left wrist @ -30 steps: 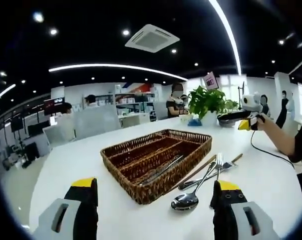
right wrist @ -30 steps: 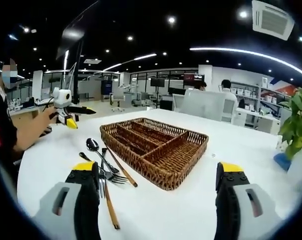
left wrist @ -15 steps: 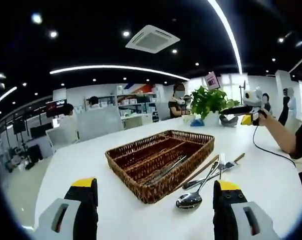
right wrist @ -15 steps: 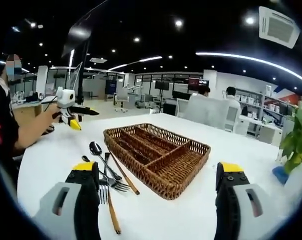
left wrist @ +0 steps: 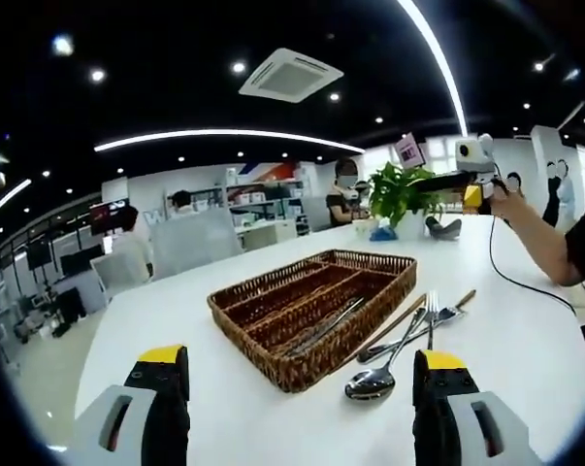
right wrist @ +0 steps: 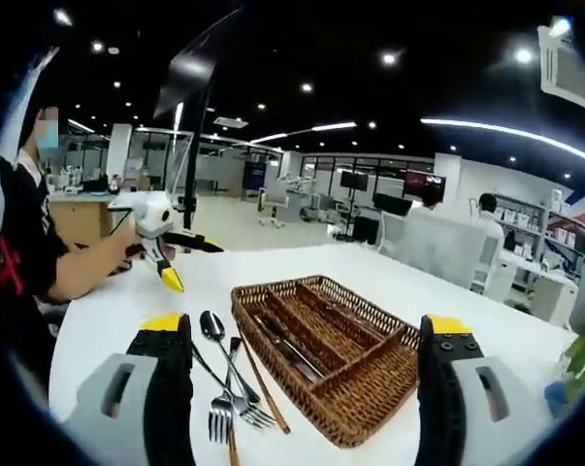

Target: Arrange the knives, forks, and spoons in their matching storage slots by inserting each utensil handle-first until every utensil is classified and aligned in the correct compartment

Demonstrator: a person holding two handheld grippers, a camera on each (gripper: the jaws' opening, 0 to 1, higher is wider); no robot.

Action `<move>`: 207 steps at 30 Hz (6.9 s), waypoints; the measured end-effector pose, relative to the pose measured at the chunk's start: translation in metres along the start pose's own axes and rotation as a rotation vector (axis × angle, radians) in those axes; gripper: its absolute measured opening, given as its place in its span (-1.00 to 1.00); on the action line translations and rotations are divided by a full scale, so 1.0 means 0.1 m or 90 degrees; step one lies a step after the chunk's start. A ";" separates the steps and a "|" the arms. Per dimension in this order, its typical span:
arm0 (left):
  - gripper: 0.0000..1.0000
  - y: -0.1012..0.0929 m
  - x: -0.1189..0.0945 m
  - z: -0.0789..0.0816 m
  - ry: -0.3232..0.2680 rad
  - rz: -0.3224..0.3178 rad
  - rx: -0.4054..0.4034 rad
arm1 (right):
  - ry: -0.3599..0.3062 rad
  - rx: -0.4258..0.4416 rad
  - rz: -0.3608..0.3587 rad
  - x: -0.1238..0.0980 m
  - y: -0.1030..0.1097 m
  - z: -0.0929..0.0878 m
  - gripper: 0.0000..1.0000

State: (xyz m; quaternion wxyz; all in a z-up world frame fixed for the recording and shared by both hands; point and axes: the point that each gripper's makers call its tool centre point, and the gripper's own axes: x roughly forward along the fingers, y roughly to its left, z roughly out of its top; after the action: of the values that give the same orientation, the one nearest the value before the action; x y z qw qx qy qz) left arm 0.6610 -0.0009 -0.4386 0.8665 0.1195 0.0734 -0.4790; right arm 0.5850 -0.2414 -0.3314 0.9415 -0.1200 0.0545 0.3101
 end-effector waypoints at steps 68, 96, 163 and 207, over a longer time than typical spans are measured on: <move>1.00 0.11 -0.01 0.03 -0.021 0.026 -0.004 | 0.028 -0.069 0.107 0.81 0.57 -0.05 0.98; 1.00 0.09 -0.03 0.07 -0.028 0.020 0.002 | 0.116 -0.101 0.217 1.20 0.95 -0.78 0.41; 1.00 0.04 -0.01 0.04 -0.024 0.001 0.014 | 0.236 -0.109 0.334 1.31 1.37 -1.50 -0.85; -0.06 -0.62 0.24 -0.73 0.157 -0.199 -0.102 | 0.188 -0.277 0.330 1.28 1.37 -1.34 -1.00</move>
State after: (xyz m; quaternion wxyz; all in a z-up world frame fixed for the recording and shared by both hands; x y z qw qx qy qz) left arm 0.6196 -0.0319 -0.5226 0.7730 0.0948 0.2344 -0.5818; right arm 0.6026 -0.0965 -0.5094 0.7659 -0.3431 0.1509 0.5223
